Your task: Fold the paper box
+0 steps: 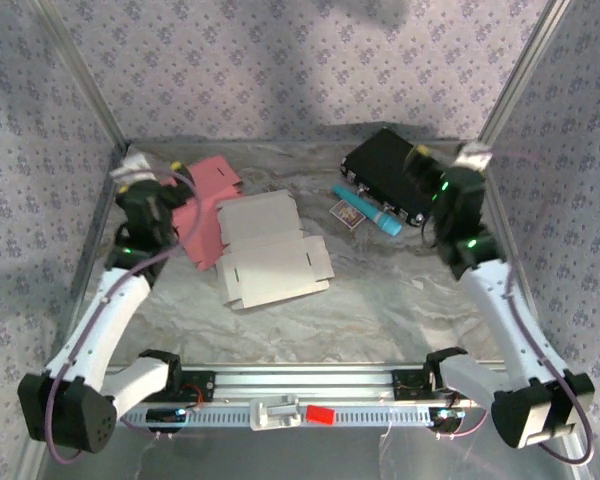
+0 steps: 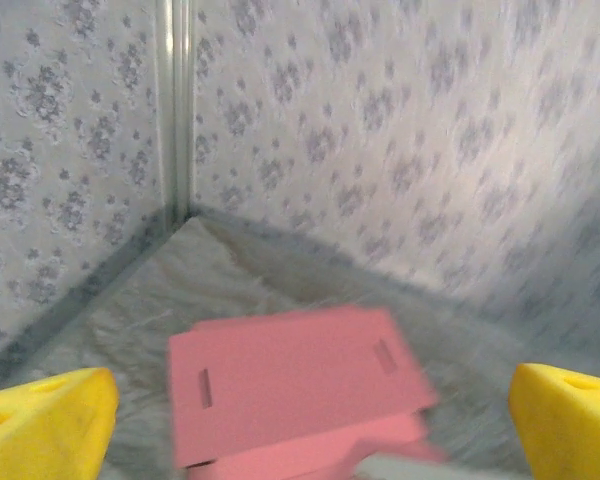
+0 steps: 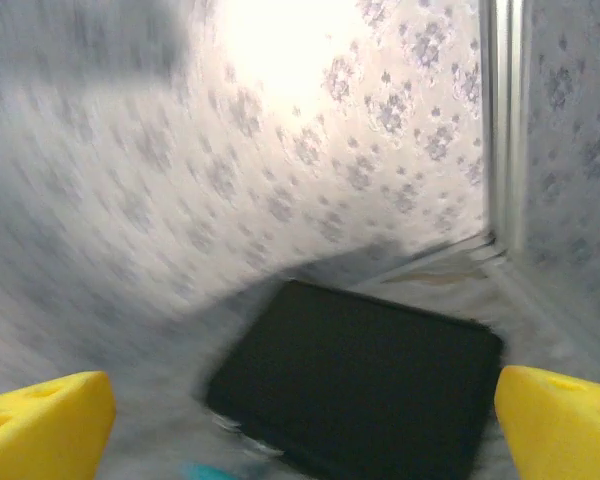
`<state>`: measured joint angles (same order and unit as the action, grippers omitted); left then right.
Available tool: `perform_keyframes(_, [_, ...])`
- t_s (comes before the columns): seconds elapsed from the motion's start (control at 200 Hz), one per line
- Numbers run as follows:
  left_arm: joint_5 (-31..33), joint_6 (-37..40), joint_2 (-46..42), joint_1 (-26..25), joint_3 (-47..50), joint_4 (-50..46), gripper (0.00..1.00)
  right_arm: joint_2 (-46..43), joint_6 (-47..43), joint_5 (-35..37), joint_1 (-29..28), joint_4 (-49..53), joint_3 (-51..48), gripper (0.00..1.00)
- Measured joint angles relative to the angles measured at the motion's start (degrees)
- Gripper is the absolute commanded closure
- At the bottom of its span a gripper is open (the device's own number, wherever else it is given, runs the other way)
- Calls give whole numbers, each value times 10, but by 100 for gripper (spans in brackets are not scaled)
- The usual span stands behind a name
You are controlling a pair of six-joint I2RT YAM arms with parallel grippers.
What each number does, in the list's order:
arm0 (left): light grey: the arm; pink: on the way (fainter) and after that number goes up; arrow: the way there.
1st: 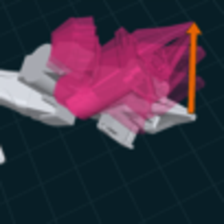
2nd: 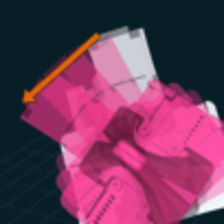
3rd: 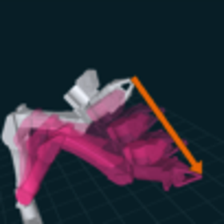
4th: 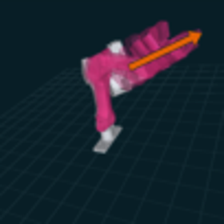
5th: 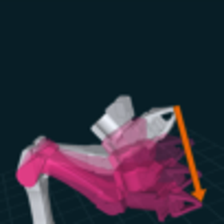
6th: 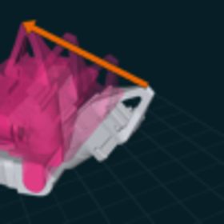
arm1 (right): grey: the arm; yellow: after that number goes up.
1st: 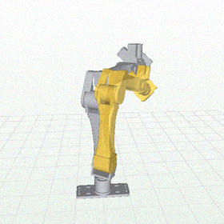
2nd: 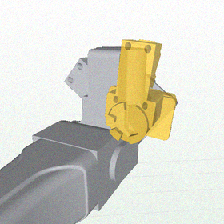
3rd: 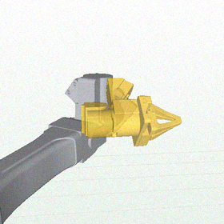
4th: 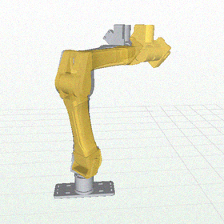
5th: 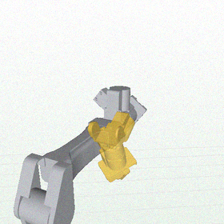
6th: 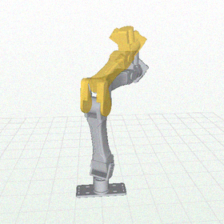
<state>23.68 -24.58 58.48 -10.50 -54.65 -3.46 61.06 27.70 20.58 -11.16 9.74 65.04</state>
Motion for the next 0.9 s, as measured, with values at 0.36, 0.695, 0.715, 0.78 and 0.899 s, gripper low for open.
perform_keyframes(0.36, [-275, -182, 76, 2, 57, -284, 41, 44, 421, -177, -308, 131, -172, 23])
perform_keyframes(0.695, [-366, -170, 159, 10, 102, -268, 50, 255, 670, -188, -498, -163, -254, 39])
perform_keyframes(0.715, [-368, -168, 165, 12, 102, -264, 50, 271, 677, -186, -504, -184, -254, 40])
perform_keyframes(0.78, [-376, -160, 183, 21, 101, -252, 51, 320, 706, -179, -520, -250, -254, 44])
perform_keyframes(0.899, [-395, -149, 213, 36, 96, -233, 52, 360, 741, -158, -539, -324, -249, 44])
